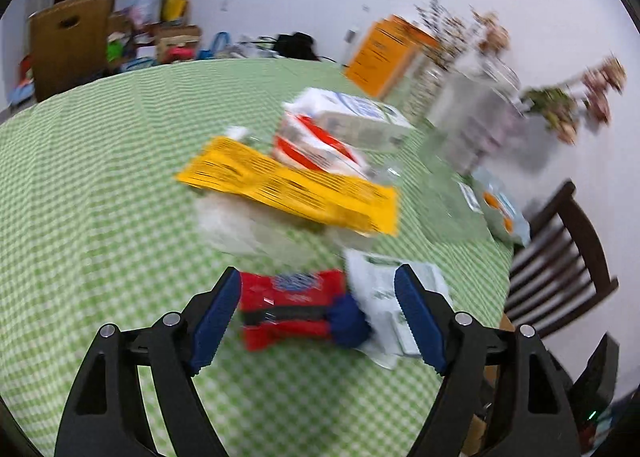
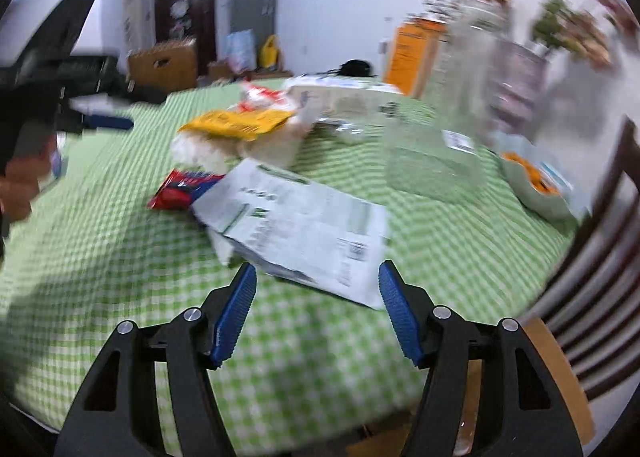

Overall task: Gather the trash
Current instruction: 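Grasp the yellow wrapper with left tool while right tool grasps paper leaflet, then carry the yellow wrapper and leaflet with both tools into the cardboard box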

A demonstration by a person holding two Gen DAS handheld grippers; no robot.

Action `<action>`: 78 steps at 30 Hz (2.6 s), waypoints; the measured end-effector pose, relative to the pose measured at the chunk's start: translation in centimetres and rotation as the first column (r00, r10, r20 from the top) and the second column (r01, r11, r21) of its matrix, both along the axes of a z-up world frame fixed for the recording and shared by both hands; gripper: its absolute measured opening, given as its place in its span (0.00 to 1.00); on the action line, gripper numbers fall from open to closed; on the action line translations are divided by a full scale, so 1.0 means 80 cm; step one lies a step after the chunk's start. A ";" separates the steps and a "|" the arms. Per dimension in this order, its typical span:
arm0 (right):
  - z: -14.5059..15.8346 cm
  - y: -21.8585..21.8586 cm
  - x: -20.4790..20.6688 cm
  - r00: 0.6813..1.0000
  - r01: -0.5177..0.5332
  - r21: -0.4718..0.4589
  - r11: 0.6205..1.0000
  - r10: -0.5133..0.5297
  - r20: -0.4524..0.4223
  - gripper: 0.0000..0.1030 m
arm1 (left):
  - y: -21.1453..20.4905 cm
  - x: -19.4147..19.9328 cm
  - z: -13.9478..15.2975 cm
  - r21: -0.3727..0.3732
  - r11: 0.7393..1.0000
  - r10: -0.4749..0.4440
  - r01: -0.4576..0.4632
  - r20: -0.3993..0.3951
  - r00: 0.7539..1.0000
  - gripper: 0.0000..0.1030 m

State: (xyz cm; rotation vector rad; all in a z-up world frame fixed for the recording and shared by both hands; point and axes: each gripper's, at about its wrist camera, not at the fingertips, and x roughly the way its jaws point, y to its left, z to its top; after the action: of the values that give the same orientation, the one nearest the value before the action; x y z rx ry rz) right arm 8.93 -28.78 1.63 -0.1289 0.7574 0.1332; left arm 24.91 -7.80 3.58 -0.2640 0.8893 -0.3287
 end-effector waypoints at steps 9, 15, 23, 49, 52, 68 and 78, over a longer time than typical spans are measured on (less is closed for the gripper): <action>-0.043 0.058 0.041 0.992 -0.070 -0.251 0.965 0.041 -0.119 0.60 | 0.057 0.030 -0.027 -0.039 0.996 0.079 -0.081 -0.067 0.995 0.75; -0.056 0.067 0.075 0.986 -0.058 -0.278 0.959 0.011 -0.168 0.29 | 0.080 0.039 -0.037 -0.043 0.992 0.117 -0.121 -0.077 0.990 0.75; -0.031 0.056 0.073 0.991 -0.040 -0.254 0.966 0.006 -0.133 0.03 | 0.070 0.047 -0.056 -0.111 0.989 0.087 -0.100 -0.124 0.989 0.75; 0.046 -0.117 -0.029 0.973 0.223 0.022 0.975 -0.223 0.054 0.01 | -0.009 0.127 -0.037 -0.244 0.930 0.239 -0.276 -0.169 0.956 0.12; 0.058 -0.126 -0.038 0.970 0.226 0.041 0.973 -0.229 0.084 0.01 | -0.012 0.105 0.001 -0.254 0.933 0.238 -0.253 -0.087 0.967 0.08; 0.075 -0.209 -0.120 0.924 0.351 0.078 0.933 -0.359 0.129 0.01 | -0.130 -0.019 0.112 -0.182 0.981 -0.025 0.062 0.199 0.980 0.08; 0.065 -0.270 -0.180 0.891 0.436 0.075 0.897 -0.442 0.108 0.01 | -0.227 -0.069 0.100 -0.120 0.969 -0.192 0.216 0.185 0.964 0.08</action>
State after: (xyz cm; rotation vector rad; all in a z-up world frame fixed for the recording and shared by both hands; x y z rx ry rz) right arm -5.45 -50.36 6.85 0.0838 0.6428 -0.2870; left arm 19.40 -25.99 11.58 -0.2685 0.7243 -0.5988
